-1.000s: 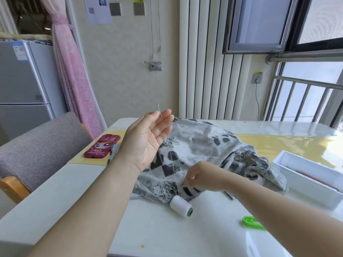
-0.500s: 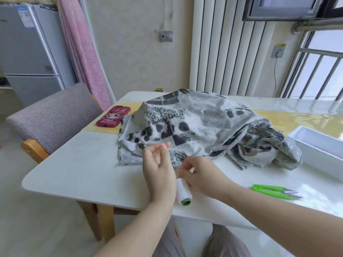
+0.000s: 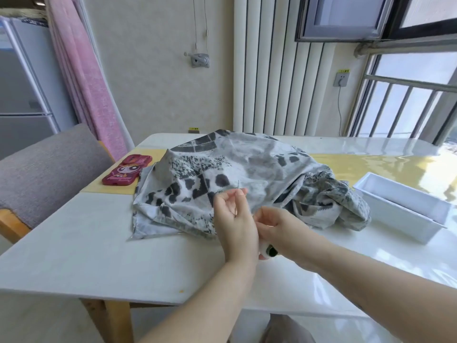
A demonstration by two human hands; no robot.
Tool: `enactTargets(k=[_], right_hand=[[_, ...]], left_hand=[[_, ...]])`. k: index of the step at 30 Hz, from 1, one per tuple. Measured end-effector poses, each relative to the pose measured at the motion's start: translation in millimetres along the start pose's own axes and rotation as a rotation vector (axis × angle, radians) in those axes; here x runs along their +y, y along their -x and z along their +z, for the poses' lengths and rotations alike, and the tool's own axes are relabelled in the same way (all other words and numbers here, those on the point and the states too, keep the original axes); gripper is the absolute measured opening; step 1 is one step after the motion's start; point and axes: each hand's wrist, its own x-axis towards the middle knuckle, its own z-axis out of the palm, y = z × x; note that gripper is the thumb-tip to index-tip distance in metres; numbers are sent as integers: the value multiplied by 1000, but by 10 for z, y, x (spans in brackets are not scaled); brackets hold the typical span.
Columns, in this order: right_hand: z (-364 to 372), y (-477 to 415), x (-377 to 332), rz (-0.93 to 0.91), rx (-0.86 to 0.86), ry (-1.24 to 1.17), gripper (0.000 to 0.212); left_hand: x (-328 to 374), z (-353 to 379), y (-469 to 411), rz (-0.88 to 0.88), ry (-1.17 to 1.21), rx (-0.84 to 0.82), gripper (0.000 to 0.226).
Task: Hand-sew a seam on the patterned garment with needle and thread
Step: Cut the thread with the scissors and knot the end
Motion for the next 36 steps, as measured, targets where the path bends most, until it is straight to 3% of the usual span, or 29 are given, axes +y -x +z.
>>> enactTargets(k=[5,10,16,21,28,32,36], right_hand=[[-515,-45,199,-50,276,430,21],[-752,-148,432,-58,318,718,16],[-744,-205,456,-63,348,771,13],[-698,-190,509,-74,341,880,27],[-695,-146,574,-147,447,932,16],[-763,-184,450,-181,534,891,14],[-819,-302,257,-217,601,833,15]], left_hand=[[25,126,-209,47,-141,-194,6],[213,-213,-501,90,-351,-199,9],[242,-703,-809,100,-477,22,7],[266,-1006,-878,107,-595,65,8],[161,-1314,-1034,123,-932,-27,18],[137,-1428,-1044,84,-1189,-86,10],[166,-1478,-1021,109,-1296,-121,10]])
